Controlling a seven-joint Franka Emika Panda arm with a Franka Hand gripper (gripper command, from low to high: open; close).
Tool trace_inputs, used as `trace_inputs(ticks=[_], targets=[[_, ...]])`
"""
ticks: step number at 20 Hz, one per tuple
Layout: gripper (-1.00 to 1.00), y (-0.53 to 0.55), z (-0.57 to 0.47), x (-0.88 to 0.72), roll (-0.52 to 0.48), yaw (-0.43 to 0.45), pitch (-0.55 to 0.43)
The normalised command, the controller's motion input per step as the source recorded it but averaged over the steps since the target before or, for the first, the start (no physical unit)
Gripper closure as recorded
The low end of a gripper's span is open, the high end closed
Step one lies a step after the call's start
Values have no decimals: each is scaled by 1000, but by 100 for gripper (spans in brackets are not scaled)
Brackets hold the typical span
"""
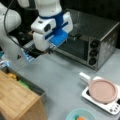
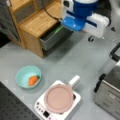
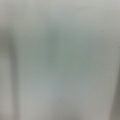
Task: Pick up the pan. Place the pan on the table. Pick up the bowl. Place the bowl on the stove.
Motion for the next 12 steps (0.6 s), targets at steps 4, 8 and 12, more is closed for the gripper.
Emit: trace_inputs(ticks=[4, 8, 12], targets=[[-100, 167, -130, 215, 112, -35, 87], [-100, 160, -46, 247, 95, -11, 130], [-100, 143, -62, 286, 90, -38, 107]])
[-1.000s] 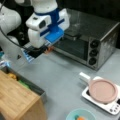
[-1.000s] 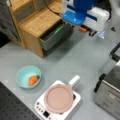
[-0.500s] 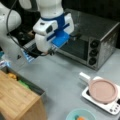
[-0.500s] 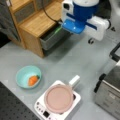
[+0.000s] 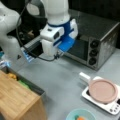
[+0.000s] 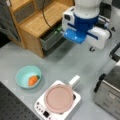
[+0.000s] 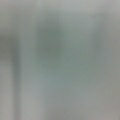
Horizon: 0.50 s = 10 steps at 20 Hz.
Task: Pick up the pan. Place the pan on the table. Pick up the bowl. Place the bowl on the stove.
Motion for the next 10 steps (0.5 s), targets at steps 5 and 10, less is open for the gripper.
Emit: trace_inputs(ticks=[5, 10], targets=[[-100, 126, -48, 281, 63, -94, 81], [-100, 138, -46, 310, 59, -137, 84]])
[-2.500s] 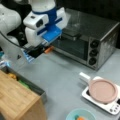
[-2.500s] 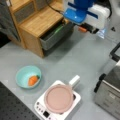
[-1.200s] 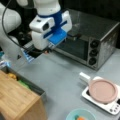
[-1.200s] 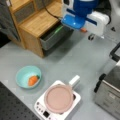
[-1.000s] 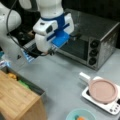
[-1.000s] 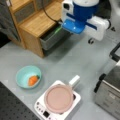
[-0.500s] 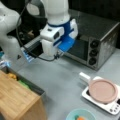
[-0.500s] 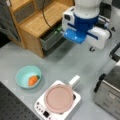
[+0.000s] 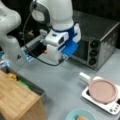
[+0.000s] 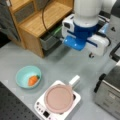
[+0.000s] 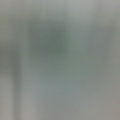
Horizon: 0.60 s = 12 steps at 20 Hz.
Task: Pick up the pan. Place the pan on the table. Pick up the bowl. Place the bowl on the stove.
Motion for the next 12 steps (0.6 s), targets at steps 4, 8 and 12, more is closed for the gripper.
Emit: trace_inputs(ticks=[4, 8, 12], targets=[[-100, 140, -78, 335, 72, -165, 60], [-100, 156, -72, 387, 77, -213, 63], [-100, 155, 14, 472, 58, -182, 82]])
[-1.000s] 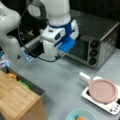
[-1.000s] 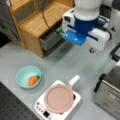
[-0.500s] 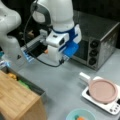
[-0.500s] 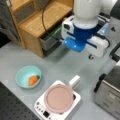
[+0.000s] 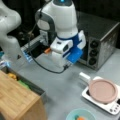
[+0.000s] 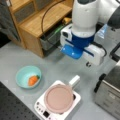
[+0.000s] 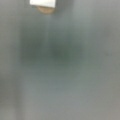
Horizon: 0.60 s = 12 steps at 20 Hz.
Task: Pick up the pan. Place the pan on the table. Pick up the bowl. Place the bowl on the stove.
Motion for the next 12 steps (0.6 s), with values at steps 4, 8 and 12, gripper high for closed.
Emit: trace_inputs(ticks=[4, 8, 12], targets=[[-100, 149, 59, 528, 46, -142, 105], [-100, 131, 109, 436, 29, -114, 137], [-100, 106, 45, 344, 18, -120, 126]])
